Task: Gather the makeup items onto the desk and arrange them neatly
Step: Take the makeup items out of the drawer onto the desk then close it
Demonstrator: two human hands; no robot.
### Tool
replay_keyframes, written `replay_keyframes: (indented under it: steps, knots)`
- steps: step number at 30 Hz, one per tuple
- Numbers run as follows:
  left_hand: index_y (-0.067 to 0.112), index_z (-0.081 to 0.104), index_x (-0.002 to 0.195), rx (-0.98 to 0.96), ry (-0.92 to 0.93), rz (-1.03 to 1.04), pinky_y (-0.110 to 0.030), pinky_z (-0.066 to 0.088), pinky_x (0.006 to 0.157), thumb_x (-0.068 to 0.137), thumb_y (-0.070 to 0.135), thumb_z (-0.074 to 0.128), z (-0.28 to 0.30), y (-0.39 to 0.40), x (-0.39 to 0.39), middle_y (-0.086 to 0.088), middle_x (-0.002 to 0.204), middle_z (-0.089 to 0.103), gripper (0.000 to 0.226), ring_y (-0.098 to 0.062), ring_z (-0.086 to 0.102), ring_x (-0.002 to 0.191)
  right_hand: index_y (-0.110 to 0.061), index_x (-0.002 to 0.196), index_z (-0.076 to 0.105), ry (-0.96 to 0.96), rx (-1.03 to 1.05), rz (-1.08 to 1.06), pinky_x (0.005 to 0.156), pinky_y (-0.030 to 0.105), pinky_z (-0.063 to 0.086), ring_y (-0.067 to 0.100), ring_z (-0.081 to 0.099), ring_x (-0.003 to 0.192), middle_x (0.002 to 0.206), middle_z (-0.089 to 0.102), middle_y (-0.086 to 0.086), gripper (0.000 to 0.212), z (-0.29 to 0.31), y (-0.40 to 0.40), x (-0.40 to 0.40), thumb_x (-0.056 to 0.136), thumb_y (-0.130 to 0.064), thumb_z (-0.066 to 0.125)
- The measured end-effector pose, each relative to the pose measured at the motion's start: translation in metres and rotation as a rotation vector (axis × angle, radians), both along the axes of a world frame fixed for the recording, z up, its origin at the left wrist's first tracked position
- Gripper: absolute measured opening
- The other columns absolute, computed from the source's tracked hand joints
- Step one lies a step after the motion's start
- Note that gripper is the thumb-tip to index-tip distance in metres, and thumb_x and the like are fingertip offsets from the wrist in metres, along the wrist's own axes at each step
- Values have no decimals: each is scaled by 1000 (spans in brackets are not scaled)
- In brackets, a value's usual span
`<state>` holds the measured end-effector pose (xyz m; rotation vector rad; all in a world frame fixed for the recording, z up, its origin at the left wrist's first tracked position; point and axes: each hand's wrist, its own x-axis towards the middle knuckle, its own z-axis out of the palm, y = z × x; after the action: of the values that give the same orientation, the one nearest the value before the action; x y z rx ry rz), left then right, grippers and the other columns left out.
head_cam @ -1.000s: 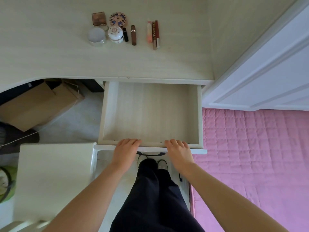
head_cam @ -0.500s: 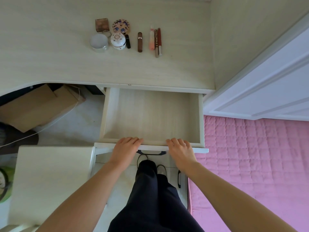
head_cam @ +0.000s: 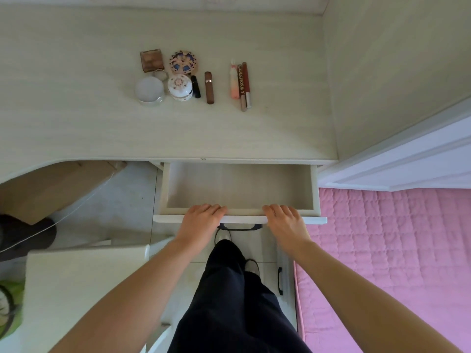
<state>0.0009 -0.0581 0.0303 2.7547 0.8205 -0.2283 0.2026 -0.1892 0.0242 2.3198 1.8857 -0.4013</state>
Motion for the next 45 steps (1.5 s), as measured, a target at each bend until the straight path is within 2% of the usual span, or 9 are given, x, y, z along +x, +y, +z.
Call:
replay_keyframes:
  steps: [13, 17, 22, 25, 29, 32, 35, 39, 45]
  knots:
    - [19, 70, 96, -14, -40, 34, -28, 52, 63, 51, 10, 88, -5, 44, 23, 6, 87, 71, 49, -19, 68, 74, -6, 97, 68, -9, -6, -87, 74, 39, 58, 29, 66, 73, 85, 67, 7, 62, -3, 41, 18, 38, 8, 79]
    - [16, 70, 98, -123, -77, 202, -31, 50, 73, 74, 10, 75, -1, 41, 26, 1, 94, 71, 26, -24, 66, 86, -5, 103, 67, 80, 11, -156, 78, 37, 53, 32, 65, 84, 94, 67, 10, 53, 2, 45, 17, 53, 12, 74]
    - [21, 68, 112, -453, -369, 532, -23, 51, 84, 89, 18, 64, 20, 15, 12, 13, 107, 69, 23, -6, 65, 93, -7, 121, 58, 377, 123, -355, 81, 34, 51, 24, 55, 106, 121, 57, 4, 39, 22, 38, 4, 85, 8, 52]
    - [19, 72, 93, -792, -443, 943, -20, 51, 83, 88, 21, 67, 33, 1, 5, 12, 89, 74, 8, 1, 67, 85, -12, 105, 61, 598, 172, -736, 69, 17, 44, 13, 57, 83, 101, 61, -3, 15, 33, 30, -3, 94, -11, 50]
    - [5, 64, 107, -1274, -503, 1525, -35, 51, 91, 93, 19, 62, 25, 3, 3, -9, 104, 72, 20, -19, 68, 97, -15, 72, 53, 1012, 67, -1371, 60, 28, 44, 22, 49, 65, 71, 53, 3, 16, 16, 24, 0, 87, -19, 51]
    - [1, 50, 132, -1519, -614, 1710, -40, 46, 100, 97, 21, 55, 15, 13, 7, -15, 126, 60, 41, -27, 59, 115, -7, 81, 55, 1400, 93, -1771, 61, 32, 50, 22, 50, 63, 79, 52, 11, 14, 13, 30, 7, 94, -13, 56]
    - [4, 40, 141, -1612, -718, 1809, -40, 43, 101, 98, 23, 53, 9, 24, 13, -17, 140, 49, 49, -30, 51, 125, -5, 93, 53, 1504, 137, -1893, 74, 37, 58, 28, 64, 82, 100, 61, 16, 16, 8, 39, 22, 93, -19, 61]
    - [3, 35, 139, -1637, -771, 1915, -44, 44, 103, 89, 22, 67, 7, 33, 15, -24, 133, 50, 62, -36, 54, 120, -2, 110, 45, 1714, 233, -2001, 88, 50, 50, 39, 59, 110, 119, 57, 21, 26, -4, 40, 34, 94, -16, 59]
    - [0, 52, 106, -1623, -931, 2014, -52, 50, 94, 92, 3, 60, 9, 40, 19, -27, 120, 56, 17, -39, 60, 110, -2, 123, 43, 1793, 319, -2045, 77, 65, 48, 50, 54, 111, 126, 52, 29, 27, -11, 42, 40, 96, -2, 49]
